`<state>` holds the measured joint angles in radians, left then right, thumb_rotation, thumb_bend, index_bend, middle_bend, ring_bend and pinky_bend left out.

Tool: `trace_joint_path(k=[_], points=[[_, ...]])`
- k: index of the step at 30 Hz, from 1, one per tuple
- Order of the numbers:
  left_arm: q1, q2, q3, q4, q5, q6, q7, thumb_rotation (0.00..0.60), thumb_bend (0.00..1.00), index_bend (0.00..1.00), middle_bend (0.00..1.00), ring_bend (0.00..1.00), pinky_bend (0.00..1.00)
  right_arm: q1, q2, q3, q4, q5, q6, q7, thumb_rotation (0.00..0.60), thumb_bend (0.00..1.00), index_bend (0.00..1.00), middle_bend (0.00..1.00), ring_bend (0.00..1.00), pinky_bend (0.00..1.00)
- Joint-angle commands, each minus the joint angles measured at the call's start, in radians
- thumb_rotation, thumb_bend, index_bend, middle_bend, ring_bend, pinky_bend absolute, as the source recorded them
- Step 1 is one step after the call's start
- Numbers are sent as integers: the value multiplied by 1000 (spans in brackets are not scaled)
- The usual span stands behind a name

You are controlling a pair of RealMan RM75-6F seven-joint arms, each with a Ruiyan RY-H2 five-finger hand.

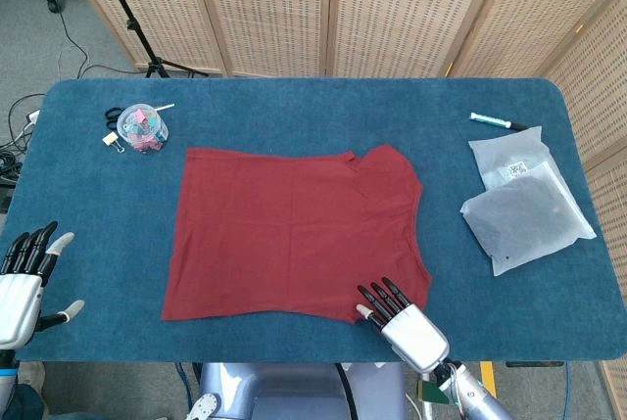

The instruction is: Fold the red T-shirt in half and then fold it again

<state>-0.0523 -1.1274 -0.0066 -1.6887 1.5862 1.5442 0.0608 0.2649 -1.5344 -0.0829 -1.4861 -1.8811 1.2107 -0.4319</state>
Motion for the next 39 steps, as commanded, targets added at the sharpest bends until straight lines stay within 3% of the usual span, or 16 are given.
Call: trace_joint_path(k=[1,7,12,17,27,39], points=[[-1,0,-1,0,-1,-1,1,600,30,0,0,0,0,8,-14,11,8,8,0,-14,600,0,194,0,0,0],[-1,-1,-1,0,-4,-3,1,600,30,0,0,0,0,16,-31,25,31,30,8,-31,600,0,201,0,0,0],[-2,-2,0,0,-4,-5,5,600,30,0,0,0,0,21,-37,27,45,44,16,-21,600,20,267,0,0,0],[-2,-4,0,0,-5,-7,9,600,30,0,0,0,0,28,-45,25,64,47,29,-1,600,213,327,0,0,0],[-3,-8,0,1,-8,-9,14,600,30,0,0,0,0,44,-66,14,117,43,55,57,600,497,434,0,0,0],[-5,-15,0,3,-11,-14,28,600,32,0,0,0,0,58,-88,9,176,31,85,95,600,519,511,5,0,0]])
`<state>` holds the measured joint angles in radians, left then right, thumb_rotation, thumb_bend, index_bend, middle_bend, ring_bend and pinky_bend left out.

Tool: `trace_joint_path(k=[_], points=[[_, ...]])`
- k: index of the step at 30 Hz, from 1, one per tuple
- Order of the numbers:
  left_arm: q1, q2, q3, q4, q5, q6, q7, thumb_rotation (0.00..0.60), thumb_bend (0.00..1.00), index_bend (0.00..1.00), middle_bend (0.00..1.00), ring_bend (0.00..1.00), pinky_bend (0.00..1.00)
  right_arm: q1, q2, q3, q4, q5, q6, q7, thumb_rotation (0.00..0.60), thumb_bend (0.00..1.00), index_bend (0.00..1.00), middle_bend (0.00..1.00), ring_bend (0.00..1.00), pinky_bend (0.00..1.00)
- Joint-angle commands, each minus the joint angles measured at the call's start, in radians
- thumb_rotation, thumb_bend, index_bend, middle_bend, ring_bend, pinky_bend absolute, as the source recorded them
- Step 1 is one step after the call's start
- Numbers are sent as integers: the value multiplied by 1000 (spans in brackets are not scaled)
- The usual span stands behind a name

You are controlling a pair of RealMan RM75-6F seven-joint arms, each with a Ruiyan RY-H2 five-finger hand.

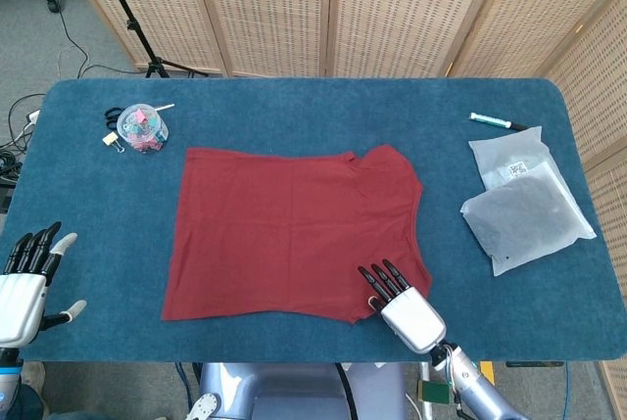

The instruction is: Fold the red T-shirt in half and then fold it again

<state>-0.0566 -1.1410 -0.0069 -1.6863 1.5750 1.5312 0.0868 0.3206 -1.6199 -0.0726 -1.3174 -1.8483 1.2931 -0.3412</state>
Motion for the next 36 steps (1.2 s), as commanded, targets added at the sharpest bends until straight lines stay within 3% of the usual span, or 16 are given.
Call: trace_joint_path(k=[1,9,11,13,15,23,36], points=[[-1,-3,1,2,2,-2,4,600,33,0,0,0,0,5,-5,-2,13,-3,4,8,600,526,515,6,0,0],[-35,-115,47,179,162,17,-96,600,46,12,0,0,0,16,0,-10,34,-11,30,63,600,550,533,8,0,0],[-45,-161,64,238,200,17,-123,600,47,67,0,0,0,17,2,-14,35,-13,37,70,600,557,533,8,0,0],[-52,-204,76,295,222,15,-135,600,51,186,0,0,0,17,4,-17,34,-16,44,75,600,563,533,8,0,0],[-58,-235,84,335,225,-1,-141,600,55,263,0,0,0,18,6,-20,33,-19,50,77,600,568,533,8,0,0],[-83,-319,95,414,210,-52,-164,600,63,411,0,0,0,21,9,-23,36,-15,56,84,600,569,533,8,0,0],[-105,-459,106,570,198,-73,-226,600,84,437,0,0,0,26,15,-19,33,-3,65,89,600,587,533,8,0,0]])
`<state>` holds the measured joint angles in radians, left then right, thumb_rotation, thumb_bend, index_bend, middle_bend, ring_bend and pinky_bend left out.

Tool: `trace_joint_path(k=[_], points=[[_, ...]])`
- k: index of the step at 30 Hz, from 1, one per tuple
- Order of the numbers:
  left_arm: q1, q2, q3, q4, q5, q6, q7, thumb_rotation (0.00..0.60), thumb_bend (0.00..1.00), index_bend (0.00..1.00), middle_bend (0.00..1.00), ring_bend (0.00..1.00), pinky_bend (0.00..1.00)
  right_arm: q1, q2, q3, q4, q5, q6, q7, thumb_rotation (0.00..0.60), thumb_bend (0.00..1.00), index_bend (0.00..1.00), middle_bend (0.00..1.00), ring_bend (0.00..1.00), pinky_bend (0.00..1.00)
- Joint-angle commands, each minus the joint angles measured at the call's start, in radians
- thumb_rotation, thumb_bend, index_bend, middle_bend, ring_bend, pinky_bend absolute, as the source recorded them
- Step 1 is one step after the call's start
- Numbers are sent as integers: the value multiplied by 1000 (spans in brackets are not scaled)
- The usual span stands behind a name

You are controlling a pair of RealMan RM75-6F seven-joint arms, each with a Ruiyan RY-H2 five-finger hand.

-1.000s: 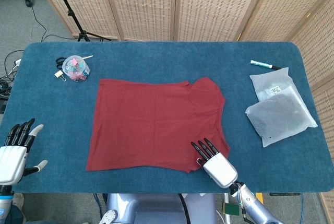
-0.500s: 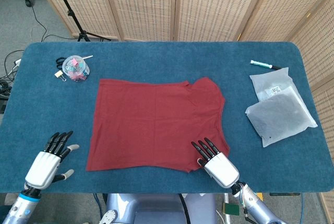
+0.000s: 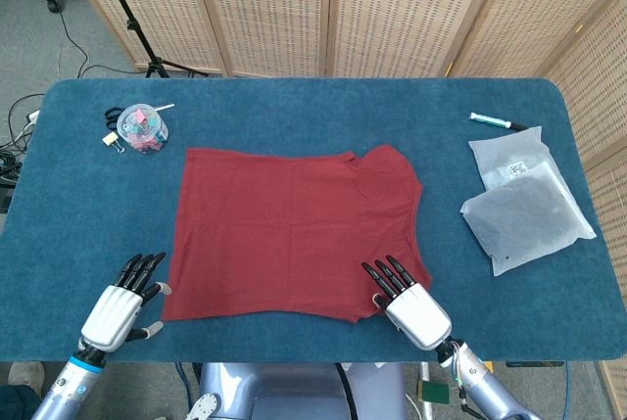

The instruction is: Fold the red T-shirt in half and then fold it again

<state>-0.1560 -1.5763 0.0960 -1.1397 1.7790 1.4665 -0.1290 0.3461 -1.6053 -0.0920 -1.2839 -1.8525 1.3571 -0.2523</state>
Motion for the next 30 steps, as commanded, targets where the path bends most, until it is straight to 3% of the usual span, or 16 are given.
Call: trace_joint_path(k=[1,12,20,30], points=[[-7,-28,3,29,-7,-8,-12,600,86,437,0,0,0,1,1,1,-1,2,1,1,600,595,533,8,0,0],[-23,-66,8,86,-25,-24,-28,600,91,443,0,0,0,3,4,2,-1,10,4,-2,600,595,533,8,0,0],[-30,-88,3,128,-39,-14,-49,600,201,475,0,0,0,5,5,0,-3,11,5,-3,600,595,533,8,0,0],[-35,-91,2,141,-50,-2,-58,600,236,482,0,0,0,5,6,-2,-4,13,6,-7,600,619,533,8,0,0]])
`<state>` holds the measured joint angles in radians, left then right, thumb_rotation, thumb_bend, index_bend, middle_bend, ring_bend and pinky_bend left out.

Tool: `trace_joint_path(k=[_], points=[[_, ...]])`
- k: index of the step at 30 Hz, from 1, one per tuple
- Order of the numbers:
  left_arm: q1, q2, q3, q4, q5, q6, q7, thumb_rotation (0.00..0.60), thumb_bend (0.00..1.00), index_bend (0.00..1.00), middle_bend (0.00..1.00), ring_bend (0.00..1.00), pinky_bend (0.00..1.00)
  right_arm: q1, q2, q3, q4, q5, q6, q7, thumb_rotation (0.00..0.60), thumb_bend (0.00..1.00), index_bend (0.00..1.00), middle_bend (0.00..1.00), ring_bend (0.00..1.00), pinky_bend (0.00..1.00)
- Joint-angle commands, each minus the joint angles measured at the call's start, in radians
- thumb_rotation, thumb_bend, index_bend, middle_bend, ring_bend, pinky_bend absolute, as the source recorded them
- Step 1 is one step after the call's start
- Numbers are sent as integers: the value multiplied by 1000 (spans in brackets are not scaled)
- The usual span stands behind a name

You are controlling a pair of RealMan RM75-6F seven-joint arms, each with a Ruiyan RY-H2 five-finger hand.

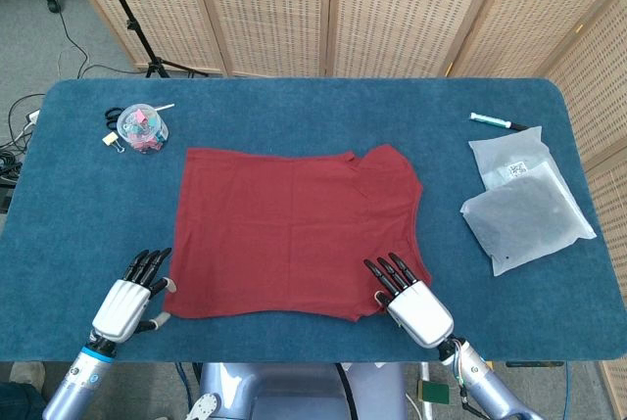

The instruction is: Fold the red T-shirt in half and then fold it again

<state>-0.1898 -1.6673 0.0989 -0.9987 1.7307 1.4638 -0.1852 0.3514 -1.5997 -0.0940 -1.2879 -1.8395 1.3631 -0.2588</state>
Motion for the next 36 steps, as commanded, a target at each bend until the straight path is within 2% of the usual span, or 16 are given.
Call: trace_joint_path(k=[1,11,21,26,36], points=[[-1,0,-1,0,-4,0,-3,600,241,483,0,0,0,0,0,0,0,1,0,0,600,619,533,8,0,0],[-6,-1,11,-2,-8,-9,7,600,260,526,0,0,0,1,1,0,-2,2,3,0,600,620,533,12,0,0],[-11,-6,18,-3,-8,-11,9,600,372,552,0,0,0,2,3,0,-4,3,4,-1,600,620,533,12,0,0],[-15,-9,21,-7,-7,-14,7,600,398,563,0,0,0,3,3,-1,-4,3,5,-1,600,620,533,12,0,0],[-18,-15,24,-9,-6,-10,-7,600,476,722,0,0,0,4,4,-3,-5,1,4,-1,600,644,543,12,0,0]])
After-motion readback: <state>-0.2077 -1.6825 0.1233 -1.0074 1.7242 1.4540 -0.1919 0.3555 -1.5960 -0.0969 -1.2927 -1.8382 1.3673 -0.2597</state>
